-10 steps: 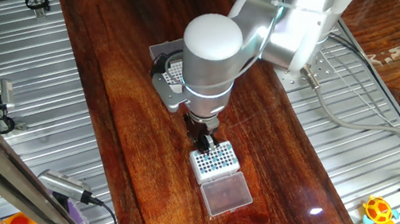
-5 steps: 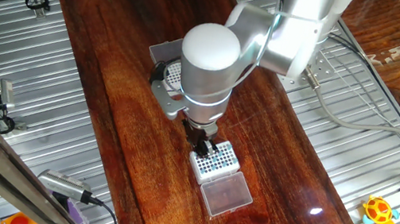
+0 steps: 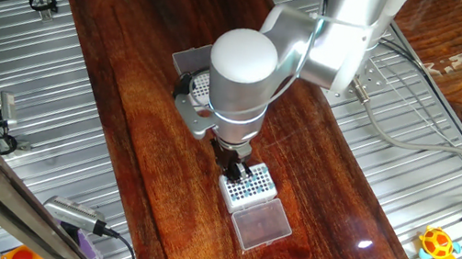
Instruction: Transfer all medium pipette tips from one holder to another
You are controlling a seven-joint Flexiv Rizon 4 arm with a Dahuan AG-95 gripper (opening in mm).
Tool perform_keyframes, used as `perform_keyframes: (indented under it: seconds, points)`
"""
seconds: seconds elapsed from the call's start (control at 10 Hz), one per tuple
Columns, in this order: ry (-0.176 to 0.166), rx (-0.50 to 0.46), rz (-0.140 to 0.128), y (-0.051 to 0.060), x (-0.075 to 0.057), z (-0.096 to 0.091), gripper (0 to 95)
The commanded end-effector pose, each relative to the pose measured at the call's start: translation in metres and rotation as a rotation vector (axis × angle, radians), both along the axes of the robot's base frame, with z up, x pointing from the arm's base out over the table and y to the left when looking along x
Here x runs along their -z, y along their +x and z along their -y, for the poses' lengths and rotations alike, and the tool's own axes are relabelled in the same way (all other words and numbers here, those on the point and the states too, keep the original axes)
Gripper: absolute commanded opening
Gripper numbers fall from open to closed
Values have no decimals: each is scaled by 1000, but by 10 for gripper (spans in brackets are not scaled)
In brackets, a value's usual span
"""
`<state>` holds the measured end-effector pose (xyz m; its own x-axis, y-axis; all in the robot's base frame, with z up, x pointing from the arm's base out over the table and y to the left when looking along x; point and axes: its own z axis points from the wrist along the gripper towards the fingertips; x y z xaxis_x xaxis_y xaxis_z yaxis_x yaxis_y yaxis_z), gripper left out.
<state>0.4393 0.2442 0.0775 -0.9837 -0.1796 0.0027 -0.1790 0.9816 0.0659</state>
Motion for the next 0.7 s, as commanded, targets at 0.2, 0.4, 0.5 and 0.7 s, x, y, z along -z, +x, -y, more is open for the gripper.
perform_keyframes:
  seconds: [0.2, 0.4, 0.5, 0.7]
  points:
    - [-2, -1, 1, 0, 2, 0, 0]
    - [-4, -6, -1, 0, 3, 0, 0]
    - [-4, -11, -1, 0, 3, 0, 0]
    - [-4, -16, -1, 0, 1, 0, 0]
